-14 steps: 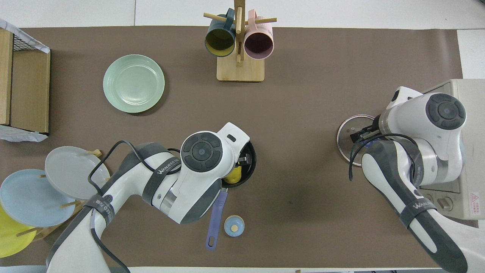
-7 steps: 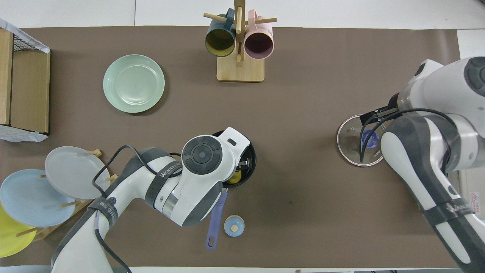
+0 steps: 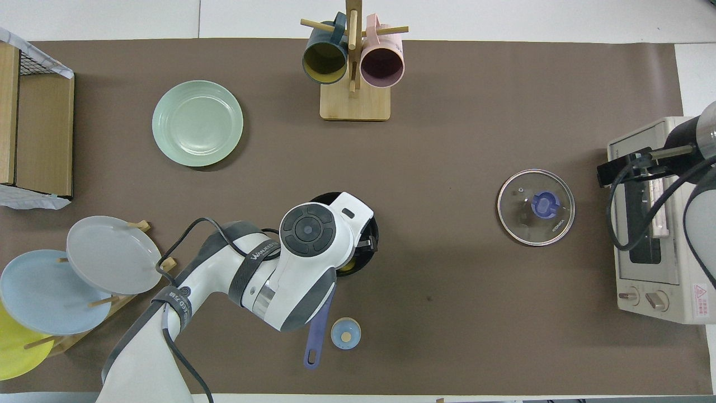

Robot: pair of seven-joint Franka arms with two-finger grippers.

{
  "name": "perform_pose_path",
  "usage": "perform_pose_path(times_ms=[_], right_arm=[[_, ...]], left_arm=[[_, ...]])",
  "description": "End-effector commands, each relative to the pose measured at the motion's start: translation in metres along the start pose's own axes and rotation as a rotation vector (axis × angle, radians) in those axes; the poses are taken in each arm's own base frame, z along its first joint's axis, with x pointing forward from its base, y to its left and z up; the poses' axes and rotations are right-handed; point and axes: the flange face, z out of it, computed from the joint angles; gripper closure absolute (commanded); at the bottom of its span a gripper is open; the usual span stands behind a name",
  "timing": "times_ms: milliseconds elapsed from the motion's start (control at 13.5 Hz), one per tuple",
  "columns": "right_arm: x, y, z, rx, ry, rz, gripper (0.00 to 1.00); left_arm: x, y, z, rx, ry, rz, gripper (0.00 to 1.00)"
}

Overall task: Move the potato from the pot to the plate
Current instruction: 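Grasp the yellow potato inside the saucepan with the left gripper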

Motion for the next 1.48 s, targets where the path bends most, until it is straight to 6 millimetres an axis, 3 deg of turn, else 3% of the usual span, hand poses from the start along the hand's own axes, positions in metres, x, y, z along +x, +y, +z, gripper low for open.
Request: perform_pose_path(times_ms=[0, 74, 222, 444, 519, 741, 889, 1185, 1407], right_arm=[[-0.006, 0.009, 0.006, 0.004, -0.008, 0.031, 0.00], [-0.003, 0.018, 0.011, 0.007, -0.016, 0.049, 0.00], [-0.001, 0.025, 0.015, 0.013, -0.023, 0.063, 0.00], [0.005, 0.029, 0.015, 0.007, -0.034, 0.070, 0.00], [0.005, 0.032, 0.012, 0.010, -0.037, 0.075, 0.00], [0.007, 0.034, 0.014, 0.021, -0.045, 0.081, 0.00], [0.006, 0.044, 0.022, 0.027, -0.076, 0.100, 0.00], [0.006, 0.042, 0.016, 0.024, -0.055, 0.094, 0.00], [0.004, 0.055, 0.018, 0.049, -0.055, 0.124, 0.00]], left_arm=[[-0.008, -0.001, 0.010, -0.007, -0.008, -0.015, 0.00], [-0.008, -0.001, 0.010, -0.006, -0.009, -0.015, 0.09], [-0.007, -0.002, 0.009, -0.004, -0.012, -0.017, 0.53], [-0.004, -0.002, 0.006, -0.007, -0.010, -0.020, 0.95], [-0.003, -0.003, 0.005, -0.007, -0.009, -0.024, 1.00], [-0.001, -0.002, -0.001, -0.013, -0.006, -0.028, 1.00], [0.003, -0.001, -0.017, -0.018, -0.022, -0.039, 1.00], [0.034, -0.003, -0.086, -0.042, -0.047, -0.080, 1.00], [0.085, -0.047, -0.146, -0.056, -0.056, -0.145, 1.00]])
